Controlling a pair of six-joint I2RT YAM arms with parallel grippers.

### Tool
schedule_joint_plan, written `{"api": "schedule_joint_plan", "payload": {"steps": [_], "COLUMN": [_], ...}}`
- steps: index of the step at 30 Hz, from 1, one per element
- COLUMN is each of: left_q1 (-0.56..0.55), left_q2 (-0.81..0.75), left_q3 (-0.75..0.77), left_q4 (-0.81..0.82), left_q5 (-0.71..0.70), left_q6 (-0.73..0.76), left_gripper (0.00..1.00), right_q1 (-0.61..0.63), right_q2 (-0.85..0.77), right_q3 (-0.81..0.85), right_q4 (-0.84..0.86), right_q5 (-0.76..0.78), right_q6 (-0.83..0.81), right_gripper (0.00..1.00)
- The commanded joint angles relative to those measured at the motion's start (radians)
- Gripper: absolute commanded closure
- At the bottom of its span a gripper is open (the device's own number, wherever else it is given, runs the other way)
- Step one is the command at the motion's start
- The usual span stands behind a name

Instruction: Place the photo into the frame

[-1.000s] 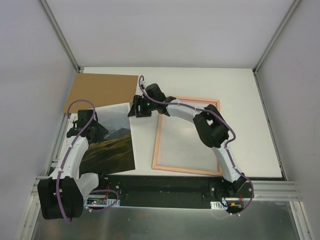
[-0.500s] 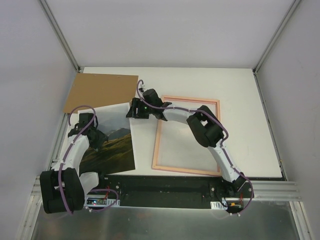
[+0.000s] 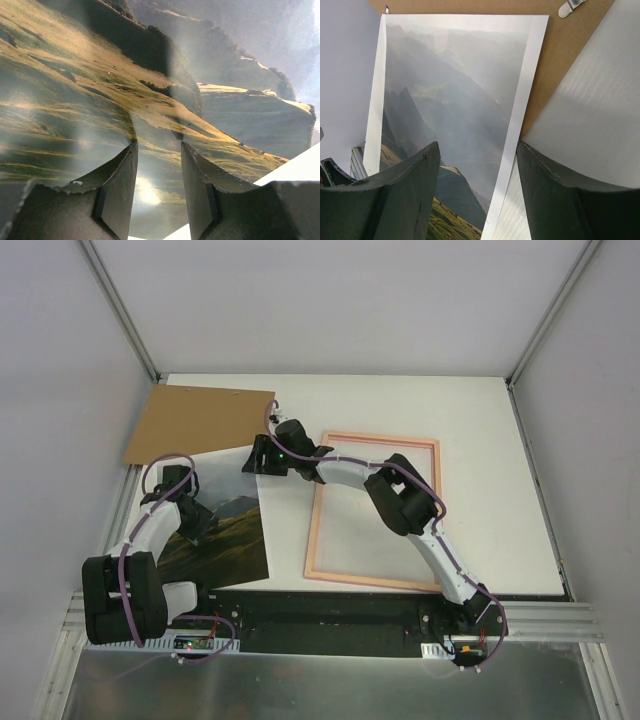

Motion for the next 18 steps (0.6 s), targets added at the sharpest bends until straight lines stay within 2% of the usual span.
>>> {"api": "schedule_joint_plan", "payload": {"steps": [1, 14, 16, 18], "left_q1": [0.013, 0.013, 0.012, 0.013], "left_q2": [0.029, 0.067, 0.067, 0.061], "left_q3": [-0.011, -0.032, -0.034, -0.034], "left_q4": [0.01, 0.052, 0.053, 0.053], "left_q5": [-0.006, 0.02, 0.02, 0.02], "left_q6": [-0.008, -0.008, -0.007, -0.003], "left_gripper": [0.61, 0.62, 0.62, 0.62], "right_q1": [0.009, 0.004, 0.004, 0.004], "right_q2": [0.021, -0.027, -0.05, -0.07], "right_q3": [-0.024, -0.144, -0.165, -0.188], "right_q4": [0.016, 0.249, 0.258, 0.258], "right_q5": [-0.007, -0.179, -0.18, -0.177], "right_q6": [0.053, 0.228, 0.23, 0.224], "right_gripper": [0.35, 0.36, 0.38, 0.44]}}
